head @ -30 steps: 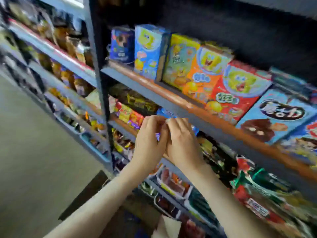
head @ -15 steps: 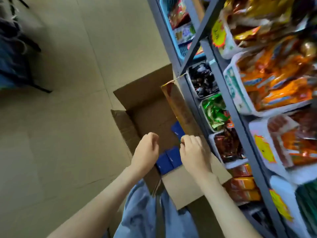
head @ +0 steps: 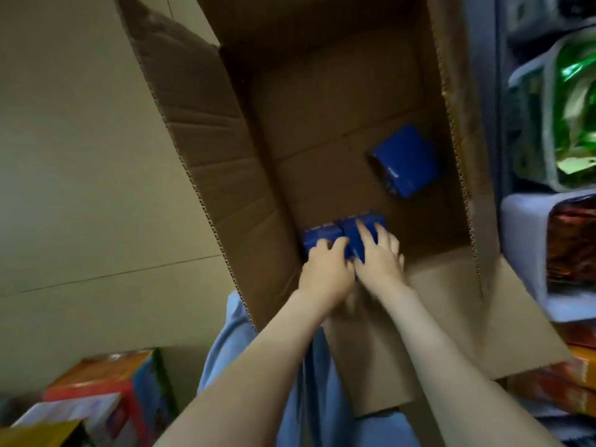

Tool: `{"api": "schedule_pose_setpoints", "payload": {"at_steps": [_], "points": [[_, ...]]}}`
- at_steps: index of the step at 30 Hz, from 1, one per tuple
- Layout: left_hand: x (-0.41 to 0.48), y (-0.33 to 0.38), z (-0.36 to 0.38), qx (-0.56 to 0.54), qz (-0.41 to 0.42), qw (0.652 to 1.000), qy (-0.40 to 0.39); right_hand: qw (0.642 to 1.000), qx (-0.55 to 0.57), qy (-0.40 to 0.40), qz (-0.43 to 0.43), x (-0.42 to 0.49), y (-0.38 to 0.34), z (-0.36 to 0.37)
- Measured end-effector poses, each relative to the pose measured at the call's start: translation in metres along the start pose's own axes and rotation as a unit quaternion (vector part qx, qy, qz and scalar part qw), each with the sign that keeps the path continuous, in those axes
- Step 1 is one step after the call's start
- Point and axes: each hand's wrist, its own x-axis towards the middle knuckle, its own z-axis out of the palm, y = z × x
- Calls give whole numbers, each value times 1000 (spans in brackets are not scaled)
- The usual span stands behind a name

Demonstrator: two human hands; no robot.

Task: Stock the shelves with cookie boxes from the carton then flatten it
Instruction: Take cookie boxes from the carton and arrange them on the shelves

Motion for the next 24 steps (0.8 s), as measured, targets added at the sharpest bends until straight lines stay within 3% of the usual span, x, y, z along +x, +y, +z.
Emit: {"api": "schedule_pose_setpoints", "payload": {"at_steps": [3,6,9,14,19,21,24], "points": [[20,12,20,-31,-8,999,3,997,-61,-40,7,19,5,15],[31,13,34,-20,-44,999,-3,998,-63,-17,12,25,12,23],[33,4,44,57,-50,997,-9,999,-32,18,33,29,22,22],[29,-10,41,98,-62,993,-30,984,122,108,71,43,31,9],[37,-15,38,9,-116,993,-3,925,319,157,133,49,43,3],[38,-10,38,-36,-139,989,21,918,331,161,147,45,44,1],[33,1,34,-59,-145,985,78,935,280,179,121,29,37,-5]]}}
